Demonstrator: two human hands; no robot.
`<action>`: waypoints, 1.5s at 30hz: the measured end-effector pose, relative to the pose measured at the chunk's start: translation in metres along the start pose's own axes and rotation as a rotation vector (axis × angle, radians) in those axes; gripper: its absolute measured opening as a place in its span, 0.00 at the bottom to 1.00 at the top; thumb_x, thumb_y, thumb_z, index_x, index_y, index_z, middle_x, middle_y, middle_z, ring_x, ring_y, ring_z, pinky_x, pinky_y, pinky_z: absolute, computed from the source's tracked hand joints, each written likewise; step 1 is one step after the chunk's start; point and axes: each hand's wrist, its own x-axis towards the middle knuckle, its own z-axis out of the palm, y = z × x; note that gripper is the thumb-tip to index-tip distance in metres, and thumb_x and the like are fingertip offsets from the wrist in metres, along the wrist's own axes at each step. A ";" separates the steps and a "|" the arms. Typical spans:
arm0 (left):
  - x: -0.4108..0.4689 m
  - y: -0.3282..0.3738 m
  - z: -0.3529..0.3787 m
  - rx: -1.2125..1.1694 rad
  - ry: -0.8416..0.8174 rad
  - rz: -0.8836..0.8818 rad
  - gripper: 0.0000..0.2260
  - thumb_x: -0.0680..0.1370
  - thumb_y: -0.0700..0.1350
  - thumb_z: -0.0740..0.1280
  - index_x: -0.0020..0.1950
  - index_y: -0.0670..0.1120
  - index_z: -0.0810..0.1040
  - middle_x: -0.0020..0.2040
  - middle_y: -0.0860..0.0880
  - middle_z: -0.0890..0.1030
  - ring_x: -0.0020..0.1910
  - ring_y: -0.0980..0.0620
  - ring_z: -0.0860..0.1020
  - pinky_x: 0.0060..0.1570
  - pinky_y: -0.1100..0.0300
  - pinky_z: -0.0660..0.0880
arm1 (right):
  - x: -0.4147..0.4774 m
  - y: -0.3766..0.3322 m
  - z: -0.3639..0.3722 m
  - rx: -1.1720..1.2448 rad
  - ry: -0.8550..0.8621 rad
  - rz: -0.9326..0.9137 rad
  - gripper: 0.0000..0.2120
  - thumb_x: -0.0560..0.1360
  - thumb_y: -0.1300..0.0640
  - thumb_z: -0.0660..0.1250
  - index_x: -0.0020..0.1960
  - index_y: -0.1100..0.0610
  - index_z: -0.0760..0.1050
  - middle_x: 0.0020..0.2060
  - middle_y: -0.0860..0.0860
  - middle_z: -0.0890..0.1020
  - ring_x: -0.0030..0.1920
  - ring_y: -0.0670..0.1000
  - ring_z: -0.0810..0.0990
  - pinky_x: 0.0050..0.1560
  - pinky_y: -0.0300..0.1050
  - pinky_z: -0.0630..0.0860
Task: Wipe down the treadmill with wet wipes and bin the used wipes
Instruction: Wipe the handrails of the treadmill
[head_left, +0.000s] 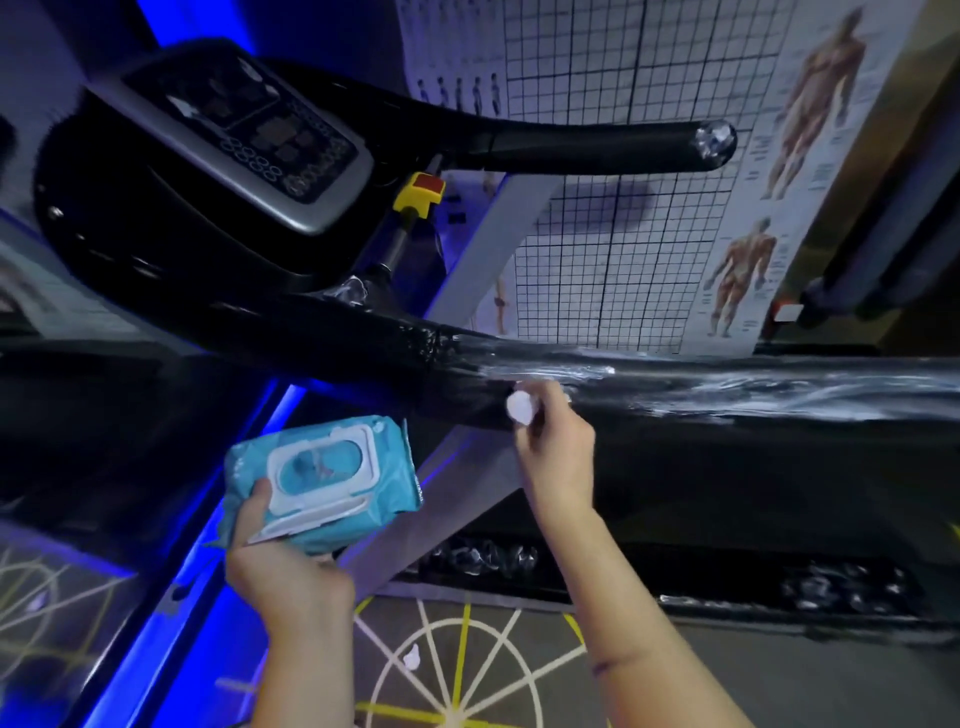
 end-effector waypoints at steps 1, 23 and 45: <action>-0.008 -0.002 -0.002 0.025 0.010 -0.004 0.21 0.82 0.45 0.66 0.74 0.41 0.78 0.65 0.43 0.84 0.49 0.51 0.86 0.41 0.59 0.83 | -0.002 0.005 -0.010 0.008 0.069 0.001 0.07 0.78 0.61 0.68 0.54 0.52 0.78 0.42 0.50 0.85 0.43 0.54 0.82 0.42 0.41 0.70; -0.021 -0.036 -0.012 0.248 0.080 -0.126 0.22 0.79 0.42 0.73 0.73 0.45 0.78 0.60 0.46 0.85 0.45 0.52 0.86 0.28 0.60 0.80 | 0.008 0.016 -0.022 0.097 0.270 -0.032 0.05 0.71 0.63 0.78 0.46 0.56 0.86 0.42 0.50 0.73 0.38 0.41 0.73 0.46 0.29 0.69; -0.031 -0.045 -0.030 0.283 0.112 -0.155 0.23 0.79 0.43 0.73 0.74 0.48 0.77 0.60 0.49 0.86 0.51 0.50 0.87 0.40 0.56 0.82 | 0.004 0.044 -0.027 -0.084 0.323 -0.338 0.05 0.75 0.65 0.74 0.50 0.63 0.84 0.45 0.56 0.81 0.46 0.55 0.80 0.54 0.38 0.75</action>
